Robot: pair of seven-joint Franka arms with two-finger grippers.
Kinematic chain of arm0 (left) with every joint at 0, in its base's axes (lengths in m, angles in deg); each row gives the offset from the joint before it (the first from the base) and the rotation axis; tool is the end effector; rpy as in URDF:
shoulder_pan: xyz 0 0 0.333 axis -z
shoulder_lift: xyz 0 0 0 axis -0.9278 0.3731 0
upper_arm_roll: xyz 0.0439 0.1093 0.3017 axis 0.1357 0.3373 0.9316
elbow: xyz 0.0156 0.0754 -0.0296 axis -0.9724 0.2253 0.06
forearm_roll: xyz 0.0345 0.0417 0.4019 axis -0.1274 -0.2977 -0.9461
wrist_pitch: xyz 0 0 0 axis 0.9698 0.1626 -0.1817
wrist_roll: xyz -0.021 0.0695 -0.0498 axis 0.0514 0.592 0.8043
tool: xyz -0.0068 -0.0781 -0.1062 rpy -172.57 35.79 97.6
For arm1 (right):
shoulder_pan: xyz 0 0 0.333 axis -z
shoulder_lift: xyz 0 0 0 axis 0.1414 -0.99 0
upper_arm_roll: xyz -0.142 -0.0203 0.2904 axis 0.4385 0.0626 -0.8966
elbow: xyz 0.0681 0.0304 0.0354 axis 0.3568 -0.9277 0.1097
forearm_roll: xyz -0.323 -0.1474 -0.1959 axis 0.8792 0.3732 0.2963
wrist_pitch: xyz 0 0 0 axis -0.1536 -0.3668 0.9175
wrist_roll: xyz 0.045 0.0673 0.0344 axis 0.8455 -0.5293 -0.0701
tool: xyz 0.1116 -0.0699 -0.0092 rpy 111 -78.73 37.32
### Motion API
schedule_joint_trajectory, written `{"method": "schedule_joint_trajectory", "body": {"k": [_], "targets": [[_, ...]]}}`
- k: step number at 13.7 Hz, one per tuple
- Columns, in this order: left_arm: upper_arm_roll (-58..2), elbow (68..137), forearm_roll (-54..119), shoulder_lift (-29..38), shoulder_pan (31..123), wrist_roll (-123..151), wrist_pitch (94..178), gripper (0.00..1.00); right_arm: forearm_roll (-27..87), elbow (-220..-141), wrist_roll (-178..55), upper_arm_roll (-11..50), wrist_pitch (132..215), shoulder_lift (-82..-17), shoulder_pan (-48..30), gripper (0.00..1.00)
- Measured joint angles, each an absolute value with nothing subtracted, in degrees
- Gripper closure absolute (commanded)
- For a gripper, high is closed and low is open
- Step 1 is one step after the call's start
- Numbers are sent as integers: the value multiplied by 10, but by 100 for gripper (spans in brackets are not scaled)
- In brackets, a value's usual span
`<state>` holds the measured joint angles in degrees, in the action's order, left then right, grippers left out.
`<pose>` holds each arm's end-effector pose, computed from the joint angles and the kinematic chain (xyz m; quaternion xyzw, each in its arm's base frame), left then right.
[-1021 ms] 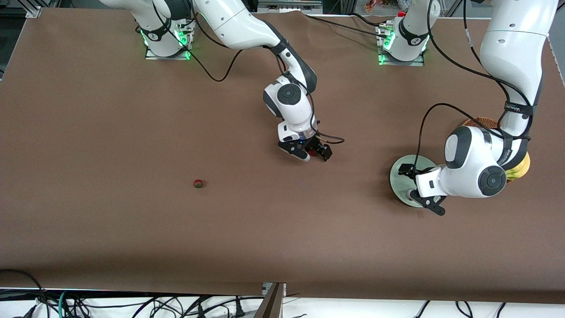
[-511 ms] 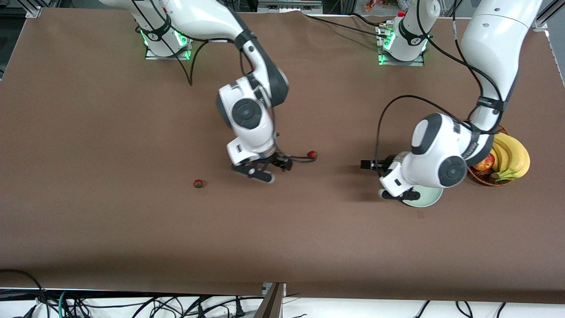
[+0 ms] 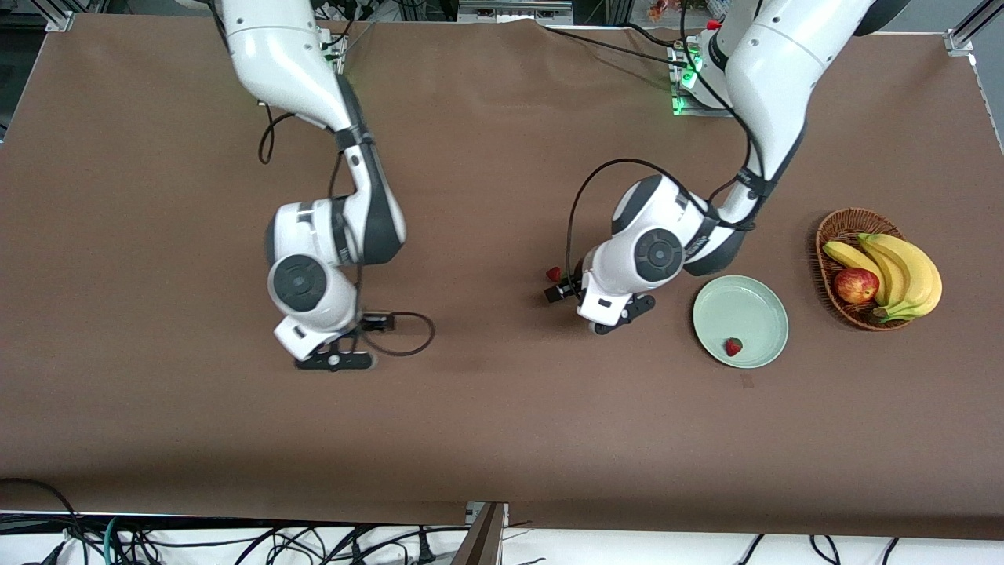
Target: Collect all strawberries into plate
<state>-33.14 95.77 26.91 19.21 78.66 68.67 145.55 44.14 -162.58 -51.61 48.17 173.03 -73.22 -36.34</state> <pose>0.5877 -0.3693 0.2027 0.9449 0.2848 -0.1424 0.0761 0.6885 0.2404 0.2346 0.9982 0.0241 -0.0371 0.0397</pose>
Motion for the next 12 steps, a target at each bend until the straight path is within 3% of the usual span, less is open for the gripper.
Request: {"method": "schedule_joint_trajectory", "body": {"k": [5, 6, 7, 8, 11, 12], "targets": [[-326, 1009, 222, 213, 817, 817, 1551, 0, 411, -1664, -544, 477, 1743, -733, -360, 24], [-325, 1020, 222, 214, 818, 825, 1567, 15, 410, -1673, -545, 476, 1751, -733, -361, 26], [-325, 1026, 222, 214, 819, 831, 1575, 41, 408, -1683, -547, 475, 1758, -733, -362, 29], [-325, 1029, 222, 214, 819, 838, 1578, 56, 405, -1692, -550, 472, 1765, -733, -362, 30], [-325, 1029, 222, 214, 821, 845, 1579, 93, 395, -1709, -559, 470, 1782, -733, -362, 36], [-325, 1029, 221, 214, 822, 846, 1580, 100, 392, -1711, -561, 470, 1784, -734, -362, 36]]}}
